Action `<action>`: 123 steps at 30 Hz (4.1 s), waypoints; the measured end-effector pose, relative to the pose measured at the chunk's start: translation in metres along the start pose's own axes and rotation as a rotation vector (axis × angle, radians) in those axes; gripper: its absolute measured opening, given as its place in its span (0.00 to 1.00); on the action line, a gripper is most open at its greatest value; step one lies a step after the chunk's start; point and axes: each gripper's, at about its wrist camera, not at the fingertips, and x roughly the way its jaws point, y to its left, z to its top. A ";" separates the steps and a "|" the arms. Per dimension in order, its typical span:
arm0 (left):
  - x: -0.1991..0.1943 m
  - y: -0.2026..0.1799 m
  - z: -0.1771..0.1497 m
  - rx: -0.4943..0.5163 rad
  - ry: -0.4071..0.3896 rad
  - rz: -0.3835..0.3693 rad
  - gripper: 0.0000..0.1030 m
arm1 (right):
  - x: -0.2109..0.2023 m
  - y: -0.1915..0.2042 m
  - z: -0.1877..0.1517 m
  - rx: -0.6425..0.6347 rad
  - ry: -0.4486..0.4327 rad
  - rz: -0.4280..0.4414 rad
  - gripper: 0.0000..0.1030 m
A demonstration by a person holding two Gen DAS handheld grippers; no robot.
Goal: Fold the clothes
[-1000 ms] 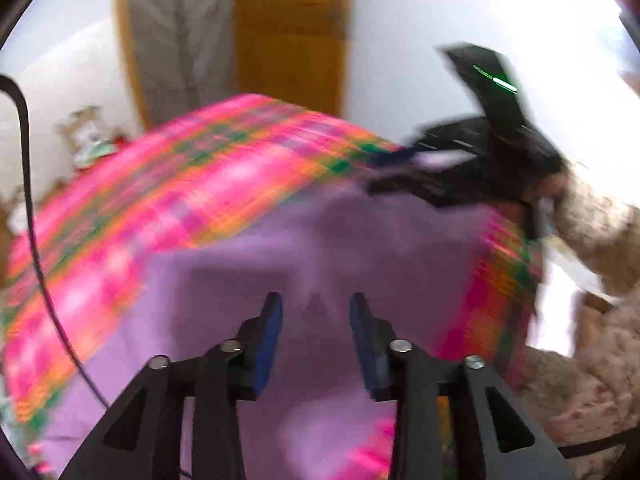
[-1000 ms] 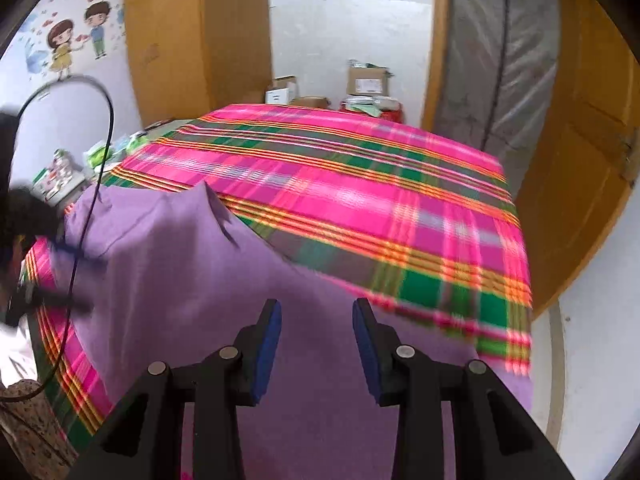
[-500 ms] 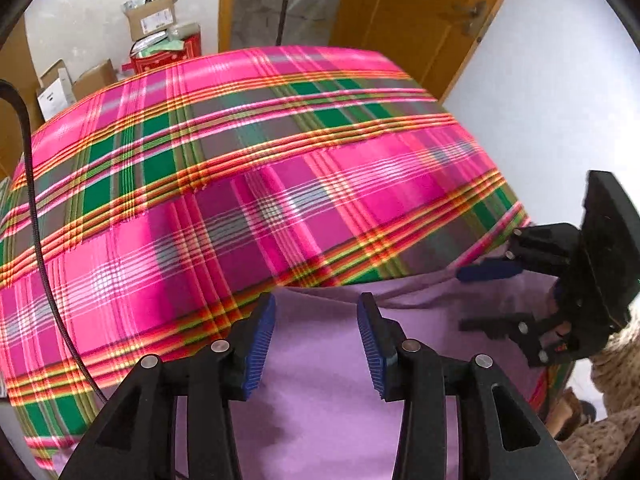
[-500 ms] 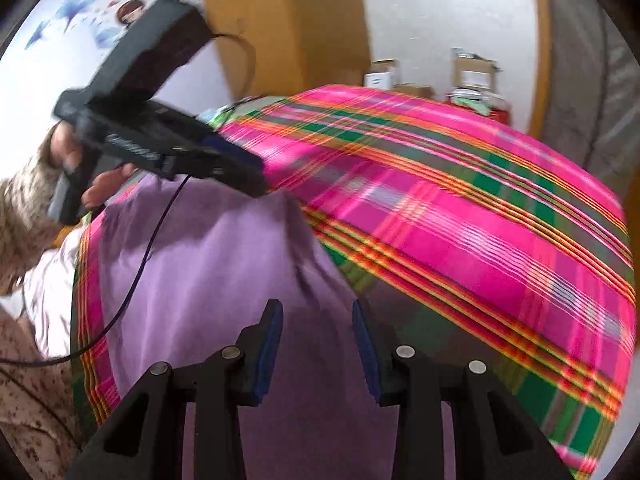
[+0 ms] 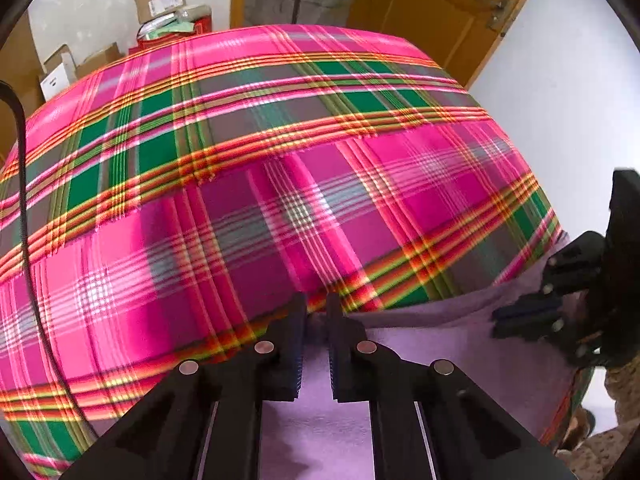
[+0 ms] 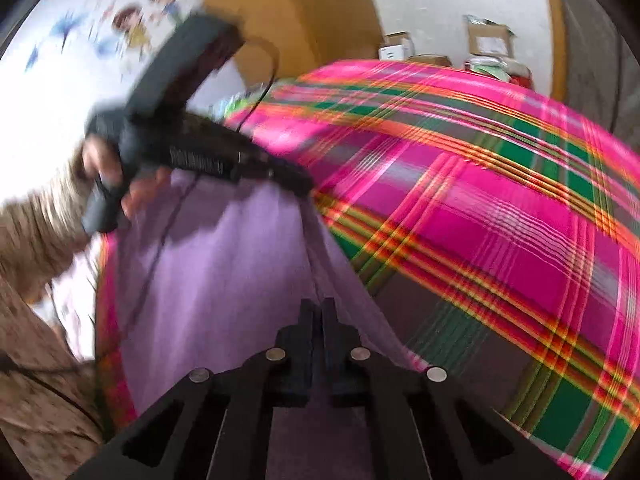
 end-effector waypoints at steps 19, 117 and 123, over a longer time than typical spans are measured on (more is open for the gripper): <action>0.010 0.006 -0.002 -0.022 -0.049 -0.012 0.08 | -0.014 0.004 -0.004 -0.004 -0.053 -0.080 0.11; -0.177 0.114 -0.342 -0.570 -0.380 0.211 0.41 | 0.057 0.226 -0.067 -0.162 0.031 -0.163 0.28; -0.208 0.135 -0.378 -0.707 -0.440 0.211 0.41 | 0.060 0.268 -0.053 -0.290 0.064 -0.082 0.28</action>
